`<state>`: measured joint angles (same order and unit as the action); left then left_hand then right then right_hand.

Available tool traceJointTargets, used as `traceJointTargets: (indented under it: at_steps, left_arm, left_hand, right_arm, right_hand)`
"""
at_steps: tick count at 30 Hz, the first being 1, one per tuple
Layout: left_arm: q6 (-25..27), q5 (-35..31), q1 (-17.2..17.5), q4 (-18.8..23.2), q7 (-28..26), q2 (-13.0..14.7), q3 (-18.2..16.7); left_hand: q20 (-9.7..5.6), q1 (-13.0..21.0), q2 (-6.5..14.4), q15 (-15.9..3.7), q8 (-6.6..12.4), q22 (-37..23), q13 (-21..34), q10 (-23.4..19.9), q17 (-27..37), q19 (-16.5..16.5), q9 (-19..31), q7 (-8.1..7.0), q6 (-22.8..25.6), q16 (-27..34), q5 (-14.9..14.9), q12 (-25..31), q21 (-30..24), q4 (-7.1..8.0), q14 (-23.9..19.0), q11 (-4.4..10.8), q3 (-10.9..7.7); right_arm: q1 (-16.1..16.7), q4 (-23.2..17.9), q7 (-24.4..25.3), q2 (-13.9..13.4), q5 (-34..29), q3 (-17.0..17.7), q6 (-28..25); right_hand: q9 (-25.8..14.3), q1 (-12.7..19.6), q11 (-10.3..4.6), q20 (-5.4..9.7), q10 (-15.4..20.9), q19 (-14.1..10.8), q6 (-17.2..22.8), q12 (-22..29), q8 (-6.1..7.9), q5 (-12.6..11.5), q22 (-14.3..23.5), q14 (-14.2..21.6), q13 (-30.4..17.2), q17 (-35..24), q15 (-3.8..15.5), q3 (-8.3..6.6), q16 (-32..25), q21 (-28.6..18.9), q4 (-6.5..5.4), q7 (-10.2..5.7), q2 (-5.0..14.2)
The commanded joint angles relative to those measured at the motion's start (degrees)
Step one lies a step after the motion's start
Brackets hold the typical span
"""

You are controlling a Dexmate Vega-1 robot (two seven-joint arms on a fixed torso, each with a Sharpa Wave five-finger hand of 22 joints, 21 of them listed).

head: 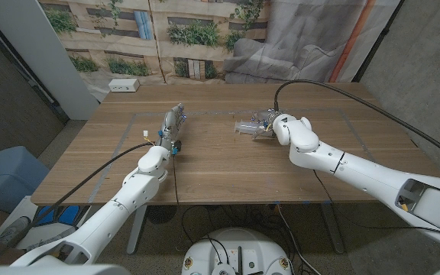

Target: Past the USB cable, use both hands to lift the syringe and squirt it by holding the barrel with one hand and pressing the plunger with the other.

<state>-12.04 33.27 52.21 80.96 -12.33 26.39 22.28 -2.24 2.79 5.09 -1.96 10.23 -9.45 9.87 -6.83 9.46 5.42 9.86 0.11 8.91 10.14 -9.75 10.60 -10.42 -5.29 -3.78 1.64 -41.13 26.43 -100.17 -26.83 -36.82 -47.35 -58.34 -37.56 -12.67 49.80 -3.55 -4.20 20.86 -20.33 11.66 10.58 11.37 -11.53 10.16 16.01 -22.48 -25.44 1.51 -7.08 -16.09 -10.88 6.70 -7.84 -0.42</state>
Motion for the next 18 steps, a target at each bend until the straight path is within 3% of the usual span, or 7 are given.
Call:
traceJointTargets:
  at_steps: [1, 6, 11, 12, 18]
  left_arm:
    - [-0.4, 0.4, -0.8, -0.9, 2.2, 0.5, 0.1]
    - [-0.6, 0.5, -1.4, -1.6, 3.8, 0.9, 0.3]
    - [-1.0, -1.2, -1.8, -1.3, 4.2, 2.3, 0.6]
    - [-1.5, -0.8, -1.7, -1.5, 4.4, 2.0, 0.4]
    - [-2.5, -1.1, -2.2, -2.2, 5.8, 2.6, 0.3]
  left_hand:
    - [-2.46, -0.4, 4.0, -1.11, 0.16, -0.3, 0.1, -0.4, 0.2, 0.4, 0.1, 0.19, 0.3, 0.0, -0.3, 0.3, -0.5, 0.31, -0.3, 0.00, -0.33]
    - [-2.49, -0.4, 4.0, -1.13, 0.17, -0.3, 0.1, -0.4, 0.2, 0.4, 0.1, 0.22, 0.3, 0.0, -0.3, 0.3, -0.5, 0.32, -0.3, 0.03, -0.37]
    - [-2.47, -0.4, 4.0, -1.15, 0.18, -0.3, 0.1, -0.3, 0.2, 0.4, 0.1, 0.16, 0.3, 0.0, -0.3, 0.2, -0.5, 0.33, -0.3, 0.02, -0.43]
    - [-2.47, -0.4, 4.0, -1.16, 0.18, -0.3, 0.1, -0.4, 0.2, 0.5, 0.1, 0.21, 0.3, 0.0, -0.3, 0.2, -0.5, 0.33, -0.3, 0.06, -0.44]
    - [-2.48, -0.3, 3.9, -1.09, 0.17, -0.3, 0.1, -0.3, 0.1, 0.4, 0.1, 0.14, 0.3, -0.1, -0.4, 0.2, -0.5, 0.23, -0.3, 0.01, -0.52]
  right_arm:
    - [-0.5, -1.5, -2.4, -1.0, 1.7, 1.6, 2.4]
    - [-0.2, -2.4, -2.5, -1.4, 2.4, 2.6, 2.7]
    - [1.5, -3.4, -0.1, -2.3, 7.3, 6.1, 4.7]
    - [2.2, -3.6, 1.1, -2.6, 8.5, 7.1, 5.4]
    - [5.4, -3.3, 7.6, -3.8, 16.0, 12.1, 9.7]
  right_hand:
    - [-0.1, -1.8, 1.09, -0.50, -2.5, 1.6, -2.8, -0.1, -0.59, 0.0, 0.1, -2.4, 0.2, 0.4, -1.08, 0.40, 1.2, 0.1, -0.33, 0.64, -0.34]
    - [0.2, -3.9, 1.99, -1.14, -5.6, 4.2, -6.2, -0.2, -1.02, -0.1, 0.1, -5.3, 0.5, 0.8, -3.10, 0.66, 2.6, 0.4, -0.69, 1.07, -0.26]
    - [0.7, -7.5, 3.37, -1.74, -9.7, 7.6, -9.5, -0.1, -0.98, -0.2, 0.0, -9.6, 1.3, 1.6, -5.35, 1.15, 4.3, 0.5, -1.52, 1.65, 0.04]
    - [0.8, -8.2, 3.64, -1.44, -10.9, 9.1, -9.9, -0.3, -0.84, -0.2, -0.1, -10.6, 1.5, 1.8, -5.37, 1.22, 4.6, 0.8, -1.61, 1.79, 0.10]
    - [1.2, -10.1, 3.57, 0.24, -13.5, 11.2, -11.0, -0.4, -0.72, -0.5, -0.2, -13.9, 2.4, 2.4, -5.13, 1.20, 5.4, 0.7, -2.08, 2.30, 0.90]
